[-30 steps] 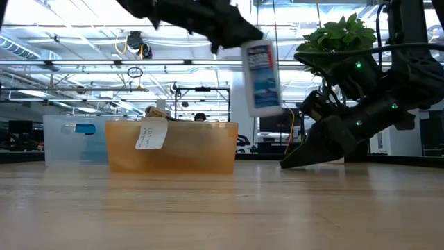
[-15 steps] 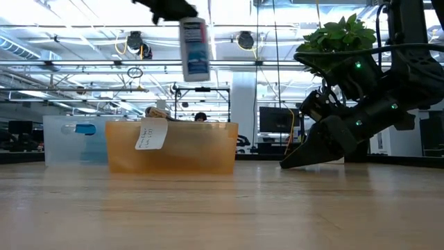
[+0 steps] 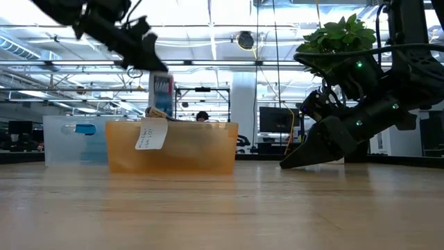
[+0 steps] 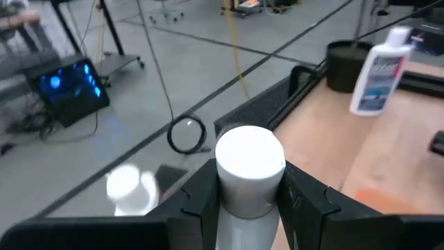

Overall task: Pick & Place Kitchen Items
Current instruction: Put the plastic restorer bottle into the transparent bin

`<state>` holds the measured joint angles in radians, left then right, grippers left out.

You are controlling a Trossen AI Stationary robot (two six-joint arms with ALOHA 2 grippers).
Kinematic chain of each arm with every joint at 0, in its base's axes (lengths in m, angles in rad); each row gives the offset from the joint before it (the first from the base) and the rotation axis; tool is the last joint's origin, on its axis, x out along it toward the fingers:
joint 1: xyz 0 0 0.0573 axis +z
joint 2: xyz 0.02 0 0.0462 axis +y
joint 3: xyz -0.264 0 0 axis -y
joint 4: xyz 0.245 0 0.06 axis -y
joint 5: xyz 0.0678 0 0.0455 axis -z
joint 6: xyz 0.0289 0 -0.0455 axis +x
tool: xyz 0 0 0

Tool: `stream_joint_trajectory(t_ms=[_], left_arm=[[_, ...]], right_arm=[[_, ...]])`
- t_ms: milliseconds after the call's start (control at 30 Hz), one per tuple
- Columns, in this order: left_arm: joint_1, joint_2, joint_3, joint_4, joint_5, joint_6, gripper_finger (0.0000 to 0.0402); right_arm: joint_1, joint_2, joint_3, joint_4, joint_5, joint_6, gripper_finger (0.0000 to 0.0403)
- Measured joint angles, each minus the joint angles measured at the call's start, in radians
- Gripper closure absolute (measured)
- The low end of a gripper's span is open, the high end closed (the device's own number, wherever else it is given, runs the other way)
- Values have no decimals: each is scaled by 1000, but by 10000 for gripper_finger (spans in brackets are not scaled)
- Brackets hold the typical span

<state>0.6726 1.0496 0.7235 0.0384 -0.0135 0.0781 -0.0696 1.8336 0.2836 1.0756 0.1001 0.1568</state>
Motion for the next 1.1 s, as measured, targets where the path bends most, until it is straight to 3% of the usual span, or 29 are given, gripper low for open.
stream_joint_trajectory(t_ms=[333, 667, 733, 933, 1100], left_arm=[[69, 1, -275, 280, 14, -35, 287], [68, 2, -333, 319, 12, -49, 286], [69, 3, -333, 322, 12, -58, 261], [67, 3, -336, 326, 14, -73, 136], [68, -33, -336, 330, 14, -122, 72]], right_arm=[[0, 0, 0, 5, 3, 0, 234], [0, 0, 0, 11, 3, 0, 234], [0, 0, 0, 12, 3, 0, 234], [0, -8, 0, 10, 2, 13, 234], [1, -139, -27, -47, -27, 30, 234]])
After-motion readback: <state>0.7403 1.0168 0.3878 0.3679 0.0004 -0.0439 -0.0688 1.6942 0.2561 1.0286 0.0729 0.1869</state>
